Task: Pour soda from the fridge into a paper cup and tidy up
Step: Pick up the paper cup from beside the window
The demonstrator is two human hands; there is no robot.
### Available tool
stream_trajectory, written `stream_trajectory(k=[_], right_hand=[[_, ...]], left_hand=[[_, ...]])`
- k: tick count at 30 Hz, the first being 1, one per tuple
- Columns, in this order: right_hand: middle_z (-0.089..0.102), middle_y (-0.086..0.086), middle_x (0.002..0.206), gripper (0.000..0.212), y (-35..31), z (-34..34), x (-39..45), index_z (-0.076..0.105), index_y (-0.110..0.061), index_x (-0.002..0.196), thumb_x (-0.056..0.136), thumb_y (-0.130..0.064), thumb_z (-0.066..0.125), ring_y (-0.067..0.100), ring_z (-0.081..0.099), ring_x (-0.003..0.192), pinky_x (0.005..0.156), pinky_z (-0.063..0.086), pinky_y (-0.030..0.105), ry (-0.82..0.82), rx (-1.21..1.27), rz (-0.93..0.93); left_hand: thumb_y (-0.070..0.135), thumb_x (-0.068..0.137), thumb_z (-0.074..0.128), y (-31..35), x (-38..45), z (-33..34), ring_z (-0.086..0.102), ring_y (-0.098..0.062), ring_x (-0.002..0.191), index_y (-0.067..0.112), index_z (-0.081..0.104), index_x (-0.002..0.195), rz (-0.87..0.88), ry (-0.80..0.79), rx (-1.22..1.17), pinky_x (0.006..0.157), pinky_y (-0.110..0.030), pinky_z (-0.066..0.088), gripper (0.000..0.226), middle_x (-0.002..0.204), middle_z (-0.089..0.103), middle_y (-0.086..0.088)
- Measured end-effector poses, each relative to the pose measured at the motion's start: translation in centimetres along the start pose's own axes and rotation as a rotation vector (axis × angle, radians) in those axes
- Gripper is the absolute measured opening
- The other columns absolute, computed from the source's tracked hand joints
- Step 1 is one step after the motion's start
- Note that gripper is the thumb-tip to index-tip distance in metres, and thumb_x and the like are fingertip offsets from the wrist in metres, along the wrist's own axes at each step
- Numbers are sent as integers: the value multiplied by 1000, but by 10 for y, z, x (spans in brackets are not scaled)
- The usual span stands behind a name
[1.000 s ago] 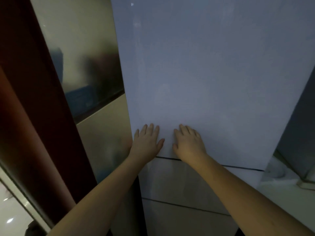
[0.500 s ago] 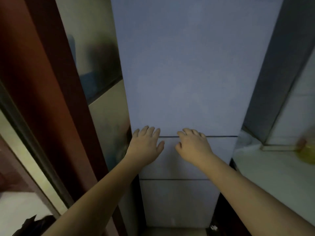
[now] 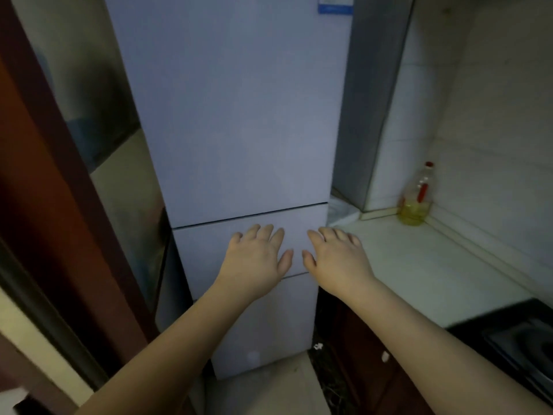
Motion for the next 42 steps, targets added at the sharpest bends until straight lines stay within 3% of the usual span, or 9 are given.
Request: stream_trajectory(k=[5,15,23,27,32,35,39,42], right_hand=[[44,2,140,52,55,-20,-55,36,-22,141,95,-45,35,24,38,128,103,29,39,2,-37,111],[39,5,144,52,187,-55,-216,32,-21,144,97,-43,33,25,34,132,106,26,42,-22,-84,407],[40,5,145,54,269,-114,-383,31,-21,145,95,-41,36,25,35,133,107,25,41,43,-160,641],[42,5,144,54,303,-142,-463,33,-21,144,94,-41,39,25,36,133,107,27,40,46,-204,755],[46,4,141,50,341,-186,-559,40,-21,139,92,-39,41,25,38,131,105,28,37,75,-273,927],[47,6,140,50,351,-200,-607,43,-21,137,91,-40,42,25,40,130,104,29,37,62,-313,1014],[47,6,140,51,363,-216,-667,42,-21,139,91,-39,43,25,39,131,106,28,39,54,-350,1147],[45,7,142,52,371,-223,-713,39,-20,141,92,-38,43,26,38,132,107,27,41,48,-376,1259]], left_hand=[[53,98,25,72,1,-20,24,-23,142,22,27,150,143,-5,-73,109,-45,27,61,156,29,-1],[52,95,25,267,-43,-45,24,-25,142,24,28,149,422,-14,-134,107,-45,31,60,156,27,0],[42,92,29,433,-132,-89,25,-28,142,24,30,148,654,-5,-187,106,-46,33,58,154,31,1],[47,75,6,505,-178,-115,32,-26,139,25,36,146,763,27,-224,103,-45,36,80,151,38,1],[44,86,22,587,-231,-146,33,-24,138,26,37,144,924,77,-252,104,-45,35,62,150,39,1],[47,79,10,631,-262,-166,36,-24,136,26,39,141,1037,87,-308,104,-44,36,72,149,40,1],[42,93,36,691,-303,-185,39,-25,133,24,37,142,1191,93,-353,102,-40,37,52,148,41,1],[46,88,23,730,-332,-192,41,-24,132,25,37,142,1301,112,-366,101,-41,38,59,147,43,1]])
Point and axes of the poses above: each hand's wrist, its own x-axis towards the middle knuckle, its own z-axis out of the palm, y = z × x, the point moved 10 cm from there along x, towards the middle knuckle
